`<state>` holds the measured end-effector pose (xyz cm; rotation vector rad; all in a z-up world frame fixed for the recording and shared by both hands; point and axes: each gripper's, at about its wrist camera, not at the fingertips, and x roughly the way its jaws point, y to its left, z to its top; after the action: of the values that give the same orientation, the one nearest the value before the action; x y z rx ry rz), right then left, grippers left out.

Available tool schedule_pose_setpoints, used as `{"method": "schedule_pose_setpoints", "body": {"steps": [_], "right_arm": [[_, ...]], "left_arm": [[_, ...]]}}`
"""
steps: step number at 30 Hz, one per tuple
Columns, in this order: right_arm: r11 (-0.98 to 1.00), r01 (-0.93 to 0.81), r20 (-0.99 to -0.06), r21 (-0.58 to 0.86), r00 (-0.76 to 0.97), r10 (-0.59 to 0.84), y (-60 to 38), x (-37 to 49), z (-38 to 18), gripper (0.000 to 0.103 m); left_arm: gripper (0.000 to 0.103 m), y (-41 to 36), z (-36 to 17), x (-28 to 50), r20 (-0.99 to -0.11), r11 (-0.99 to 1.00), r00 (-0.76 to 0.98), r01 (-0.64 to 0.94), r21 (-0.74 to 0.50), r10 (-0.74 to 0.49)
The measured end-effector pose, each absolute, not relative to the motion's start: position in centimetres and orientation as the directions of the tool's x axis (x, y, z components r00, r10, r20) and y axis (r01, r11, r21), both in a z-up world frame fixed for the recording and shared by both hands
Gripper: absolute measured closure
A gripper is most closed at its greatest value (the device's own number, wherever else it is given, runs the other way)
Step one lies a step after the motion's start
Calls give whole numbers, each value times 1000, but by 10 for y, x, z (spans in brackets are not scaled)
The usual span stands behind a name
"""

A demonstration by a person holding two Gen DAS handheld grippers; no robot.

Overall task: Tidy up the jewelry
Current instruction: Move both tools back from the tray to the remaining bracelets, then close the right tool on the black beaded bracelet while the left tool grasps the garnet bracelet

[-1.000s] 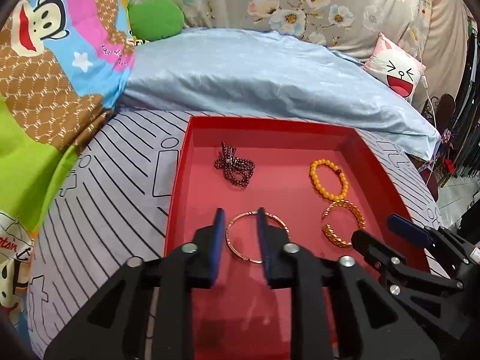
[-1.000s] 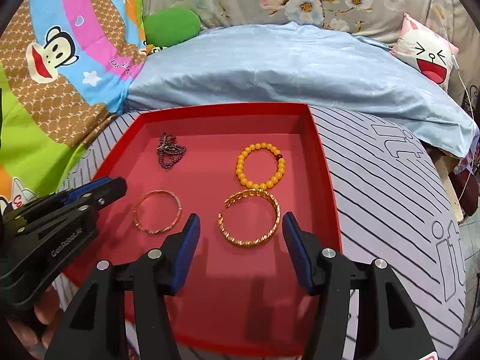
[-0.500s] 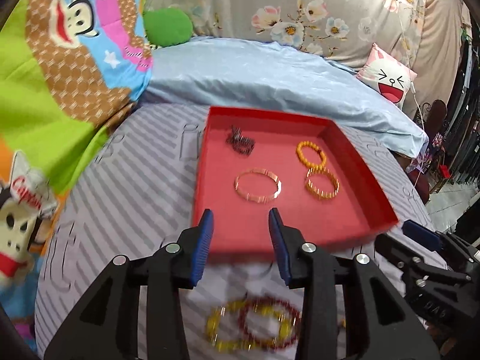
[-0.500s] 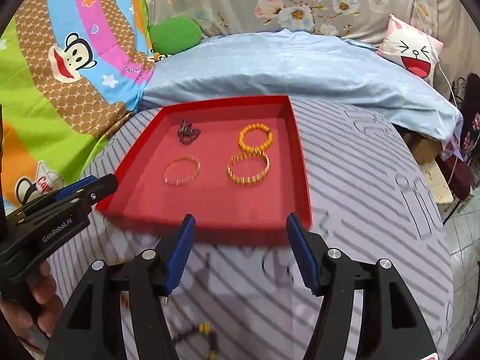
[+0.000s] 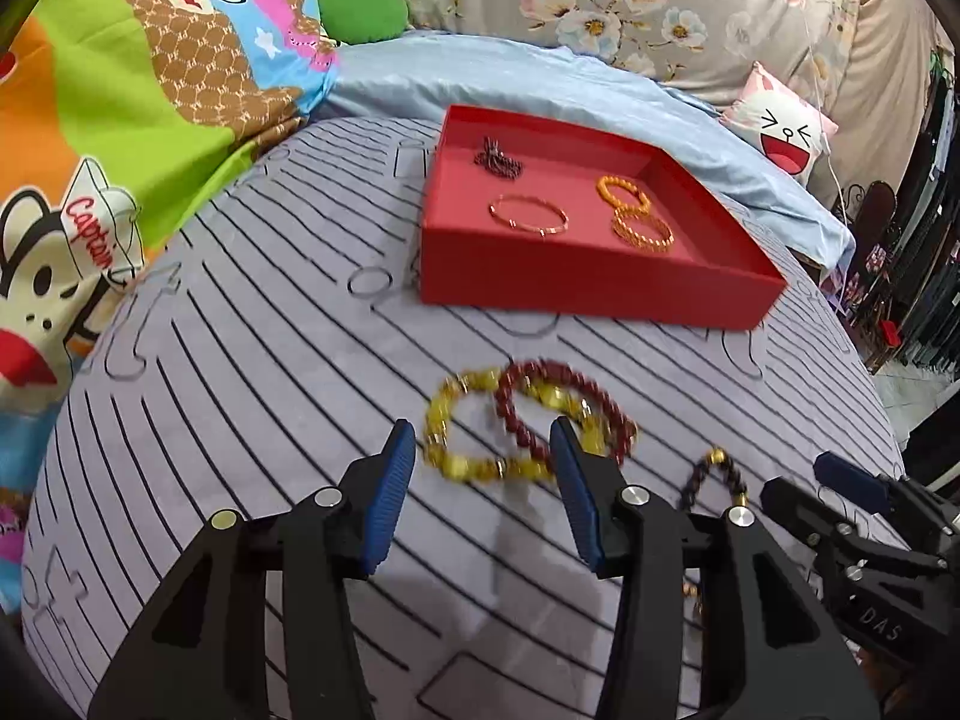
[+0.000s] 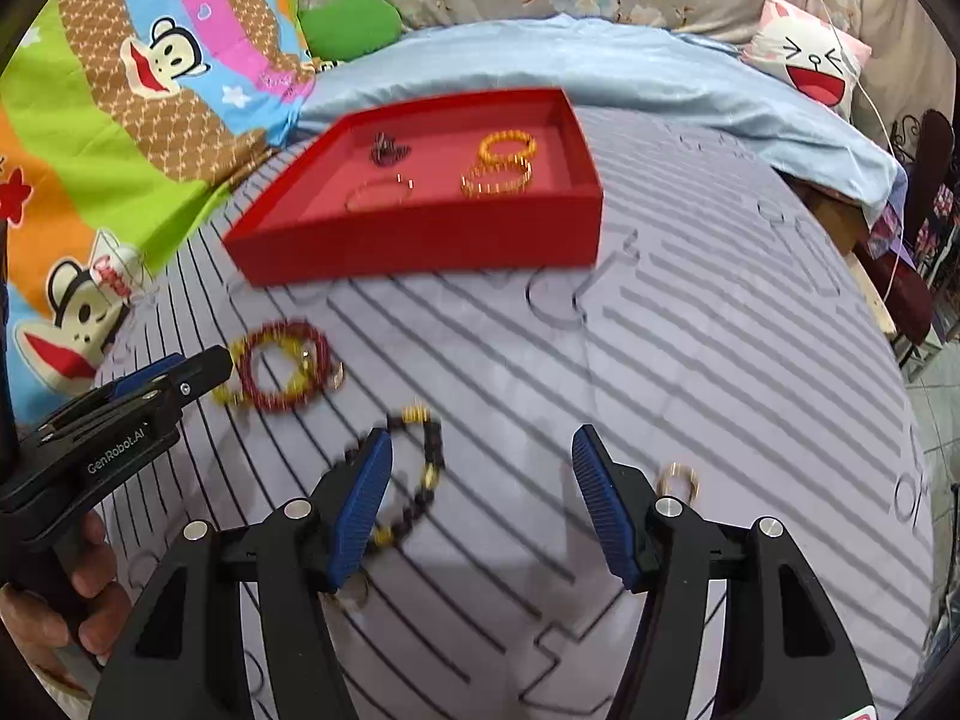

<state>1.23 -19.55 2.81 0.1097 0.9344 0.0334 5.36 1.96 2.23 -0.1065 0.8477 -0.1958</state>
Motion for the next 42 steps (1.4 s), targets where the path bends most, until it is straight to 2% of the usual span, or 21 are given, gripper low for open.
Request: {"method": "schedule_pose_setpoints", "body": {"steps": [3,14,23,33,42], "right_arm": [[992,24,-808,121,583,84,-194,5,19,42],[998,-21,-795,67,602,66,-170,3,11,45],[1000,-19,-786,17,618,25,-163,10,9,61],[1000,-1,-782,24,624,19,-173,12,10,91],[999,6,-781,47,624,33,-176,13,10,94]], "left_arm": [[48,20,20,45,-720,977,661,122,-175,-211],[48,23,9,35,-721,971,653,118,-207,-232],[47,23,6,38,-733,970,637,115,-215,-238],[48,20,7,43,-738,974,637,107,-198,-220],[49,12,12,68,-736,968,632,115,-221,-243]]}}
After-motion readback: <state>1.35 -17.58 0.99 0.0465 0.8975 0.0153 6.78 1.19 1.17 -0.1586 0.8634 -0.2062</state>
